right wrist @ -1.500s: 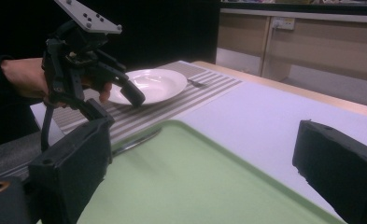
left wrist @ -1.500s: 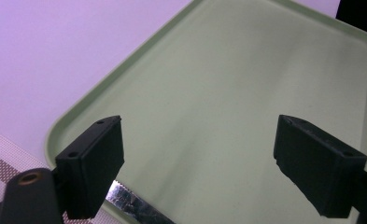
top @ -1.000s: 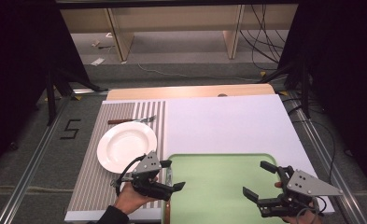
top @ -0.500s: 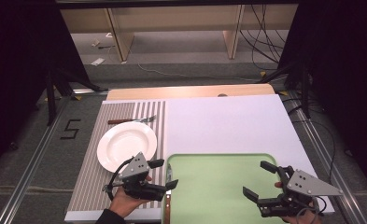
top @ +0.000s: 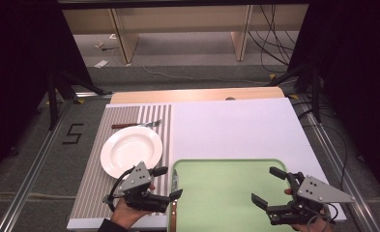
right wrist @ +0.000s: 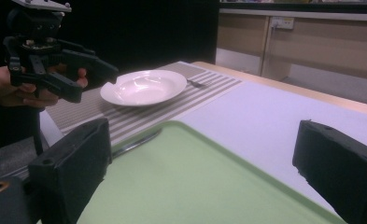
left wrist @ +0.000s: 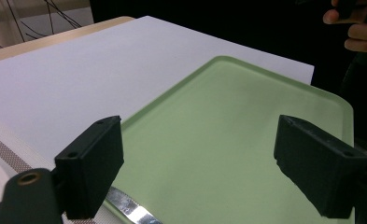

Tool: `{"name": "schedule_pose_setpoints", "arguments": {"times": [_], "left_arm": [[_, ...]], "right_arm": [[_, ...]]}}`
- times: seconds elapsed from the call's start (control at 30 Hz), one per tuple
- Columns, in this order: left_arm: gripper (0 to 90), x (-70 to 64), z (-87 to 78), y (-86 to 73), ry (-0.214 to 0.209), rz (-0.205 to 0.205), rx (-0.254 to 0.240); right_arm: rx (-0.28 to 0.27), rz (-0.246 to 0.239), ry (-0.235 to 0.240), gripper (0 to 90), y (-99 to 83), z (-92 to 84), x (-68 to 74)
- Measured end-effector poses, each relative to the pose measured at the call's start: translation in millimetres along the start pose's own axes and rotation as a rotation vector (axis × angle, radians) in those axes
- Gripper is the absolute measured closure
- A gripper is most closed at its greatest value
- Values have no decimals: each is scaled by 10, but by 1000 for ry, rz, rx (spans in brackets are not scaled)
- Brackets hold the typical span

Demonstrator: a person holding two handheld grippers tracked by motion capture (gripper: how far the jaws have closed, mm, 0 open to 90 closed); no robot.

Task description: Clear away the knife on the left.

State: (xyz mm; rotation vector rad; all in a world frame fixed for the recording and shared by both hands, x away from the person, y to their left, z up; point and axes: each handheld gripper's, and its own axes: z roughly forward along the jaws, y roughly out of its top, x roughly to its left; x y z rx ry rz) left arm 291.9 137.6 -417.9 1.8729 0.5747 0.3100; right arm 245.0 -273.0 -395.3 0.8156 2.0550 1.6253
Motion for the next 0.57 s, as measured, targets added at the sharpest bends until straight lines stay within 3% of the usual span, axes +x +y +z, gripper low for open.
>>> {"name": "schedule_pose_setpoints", "arguments": {"times": [0.57], "left_arm": [[158,3,26,7,-10,4,14]], "right_arm": [[-1,-3,2,56,1,1,2]]}}
